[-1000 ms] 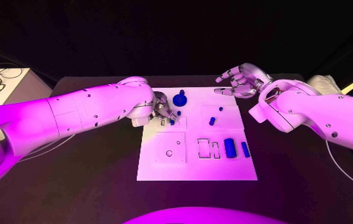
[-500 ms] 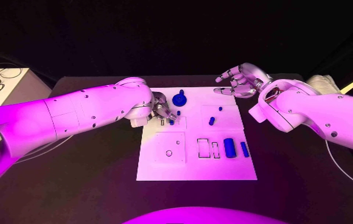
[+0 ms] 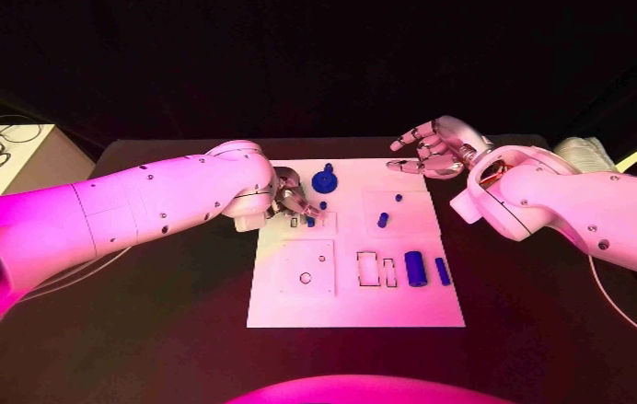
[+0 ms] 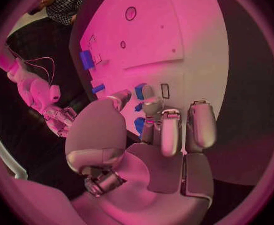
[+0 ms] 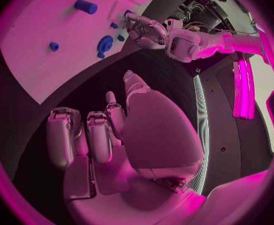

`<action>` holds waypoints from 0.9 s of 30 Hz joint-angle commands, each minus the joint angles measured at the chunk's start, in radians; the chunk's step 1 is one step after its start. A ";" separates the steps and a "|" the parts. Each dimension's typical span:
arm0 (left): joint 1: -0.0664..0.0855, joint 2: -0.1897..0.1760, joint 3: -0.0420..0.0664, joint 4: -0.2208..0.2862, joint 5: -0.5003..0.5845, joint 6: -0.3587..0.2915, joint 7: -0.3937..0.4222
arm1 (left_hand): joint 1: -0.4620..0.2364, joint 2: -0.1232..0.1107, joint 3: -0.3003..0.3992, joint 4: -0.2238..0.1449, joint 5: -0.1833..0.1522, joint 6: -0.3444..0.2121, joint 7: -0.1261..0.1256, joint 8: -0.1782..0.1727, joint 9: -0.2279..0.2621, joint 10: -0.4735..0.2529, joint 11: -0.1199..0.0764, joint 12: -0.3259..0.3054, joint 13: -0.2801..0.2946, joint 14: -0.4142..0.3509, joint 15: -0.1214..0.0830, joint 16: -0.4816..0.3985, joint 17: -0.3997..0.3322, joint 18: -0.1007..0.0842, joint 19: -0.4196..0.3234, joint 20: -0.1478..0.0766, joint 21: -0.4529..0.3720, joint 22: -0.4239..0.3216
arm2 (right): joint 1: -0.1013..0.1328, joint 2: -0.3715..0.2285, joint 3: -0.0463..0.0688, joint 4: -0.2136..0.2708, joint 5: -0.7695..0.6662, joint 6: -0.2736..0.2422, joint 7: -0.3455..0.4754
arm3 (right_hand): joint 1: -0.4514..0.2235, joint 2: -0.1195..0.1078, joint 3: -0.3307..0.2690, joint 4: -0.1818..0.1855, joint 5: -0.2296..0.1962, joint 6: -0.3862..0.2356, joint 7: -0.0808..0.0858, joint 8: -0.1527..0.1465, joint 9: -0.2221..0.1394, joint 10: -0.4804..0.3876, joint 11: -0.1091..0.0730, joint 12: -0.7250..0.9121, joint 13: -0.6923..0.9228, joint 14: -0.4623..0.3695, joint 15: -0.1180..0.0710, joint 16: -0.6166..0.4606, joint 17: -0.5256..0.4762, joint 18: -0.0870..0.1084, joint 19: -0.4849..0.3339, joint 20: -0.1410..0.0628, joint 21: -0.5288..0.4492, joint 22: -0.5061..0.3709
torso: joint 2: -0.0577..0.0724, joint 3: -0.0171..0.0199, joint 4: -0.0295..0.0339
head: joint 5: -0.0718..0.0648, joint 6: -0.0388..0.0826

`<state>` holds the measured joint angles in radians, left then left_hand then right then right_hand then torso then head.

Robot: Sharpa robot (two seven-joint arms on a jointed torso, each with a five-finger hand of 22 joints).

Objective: Assemble the parts on the task board

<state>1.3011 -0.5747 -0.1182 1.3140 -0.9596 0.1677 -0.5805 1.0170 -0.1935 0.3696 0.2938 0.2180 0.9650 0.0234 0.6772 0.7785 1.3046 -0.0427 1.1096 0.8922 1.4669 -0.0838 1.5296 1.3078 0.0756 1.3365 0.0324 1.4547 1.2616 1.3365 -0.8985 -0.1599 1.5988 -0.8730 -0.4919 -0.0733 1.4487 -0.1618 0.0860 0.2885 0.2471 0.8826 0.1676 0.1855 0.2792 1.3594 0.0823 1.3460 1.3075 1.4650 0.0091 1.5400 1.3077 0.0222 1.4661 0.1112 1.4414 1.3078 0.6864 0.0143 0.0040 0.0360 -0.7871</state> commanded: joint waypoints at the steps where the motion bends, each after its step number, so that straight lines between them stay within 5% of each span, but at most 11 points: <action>1: 0.002 -0.006 0.011 0.011 -0.017 0.019 -0.014 | -0.011 0.004 -0.004 -0.001 -0.005 0.000 0.006 0.003 0.001 -0.002 0.006 0.000 -0.001 0.082 -0.005 0.002 0.186 -0.007 0.003 0.002 -0.005 0.001 | -0.001 0.000 0.000 -0.001 -0.009 0.004 0.011 | -0.009 0.000 -0.004 0.003 -0.005 -0.001 0.000 0.005 -0.001 -0.007 0.001 -0.005 0.038 0.088 -0.002 -0.005 0.204 0.012 0.040 -0.002 -0.007 0.170 | -0.001 0.0013 -0.0002 | 0.001 0.003; 10: 0.010 -0.032 0.046 0.042 -0.021 0.014 -0.019 | 0.003 0.006 -0.010 -0.004 -0.003 -0.013 0.009 -0.002 0.002 -0.023 0.008 -0.026 -0.036 0.077 -0.003 -0.005 0.172 -0.002 -0.013 0.003 -0.014 -0.019 | -0.002 0.001 0.000 -0.005 -0.009 0.003 0.012 | -0.012 0.000 -0.005 0.003 -0.005 -0.001 0.000 0.005 -0.002 -0.007 0.001 -0.005 0.038 0.088 -0.002 -0.005 0.203 0.012 0.040 -0.002 -0.007 0.170 | 0.000 0.0001 0.0003 | 0.002 0.008; 17: 0.020 -0.060 0.075 0.056 -0.001 0.042 -0.020 | 0.036 0.016 -0.032 -0.003 0.003 -0.087 0.045 -0.051 -0.016 -0.135 0.040 -0.150 -0.192 0.044 0.023 -0.059 0.082 0.019 -0.095 0.018 -0.065 -0.120 | -0.003 0.001 0.000 -0.007 -0.009 0.004 0.012 | -0.012 0.000 -0.005 0.003 -0.005 -0.001 0.000 0.005 -0.002 -0.007 0.001 -0.005 0.038 0.088 -0.002 -0.005 0.203 0.012 0.040 -0.002 -0.007 0.170 | 0.001 0.0004 -0.0005 | 0.000 0.013; 21: 0.034 -0.058 0.087 0.017 0.008 0.037 -0.005 | 0.075 0.030 -0.037 -0.004 0.011 -0.126 0.070 -0.108 -0.054 -0.147 0.061 -0.148 -0.200 0.043 0.042 -0.060 0.080 0.019 -0.096 0.035 -0.070 -0.122 | -0.003 0.000 0.000 -0.009 -0.009 0.002 0.013 | -0.012 0.000 -0.005 0.003 -0.005 -0.001 0.000 0.005 -0.002 -0.007 0.001 -0.005 0.038 0.088 -0.002 -0.005 0.203 0.012 0.040 -0.002 -0.007 0.170 | 0.002 -0.0002 0.0001 | 0.000 0.015; 27: 0.047 -0.024 0.092 -0.067 0.007 0.026 0.018 | 0.090 0.034 -0.035 -0.005 0.013 -0.130 0.074 -0.119 -0.062 -0.144 0.064 -0.140 -0.193 0.046 0.045 -0.056 0.086 0.018 -0.088 0.039 -0.066 -0.114 | -0.003 0.002 0.000 -0.011 -0.009 0.000 0.015 | -0.014 0.000 -0.005 0.002 -0.005 -0.001 0.000 0.006 -0.002 -0.007 0.001 -0.005 0.038 0.088 -0.002 -0.005 0.203 0.012 0.040 -0.002 -0.008 0.169 | 0.005 -0.0012 -0.0025 | 0.003 0.021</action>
<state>1.3446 -0.6077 -0.0278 1.2601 -0.9633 0.1864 -0.5902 1.0974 -0.1608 0.3379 0.2925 0.2269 0.8416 0.0998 0.5624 0.7173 1.1577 0.0143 0.9672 0.6978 1.4652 -0.0459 1.4703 1.3076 0.0757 1.2474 0.0683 1.3883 1.1470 1.3342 -0.8976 -0.1599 1.5879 -0.8730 -0.4929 -0.0724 1.4430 -0.1619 0.0860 0.2885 0.2473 0.8826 0.1675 0.1855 0.2784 1.3594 0.0823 1.3460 1.3073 1.4650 0.0091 1.5400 1.3075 0.0221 1.4661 0.1111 1.4376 1.3075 0.6893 0.0140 0.0034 0.0375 -0.7686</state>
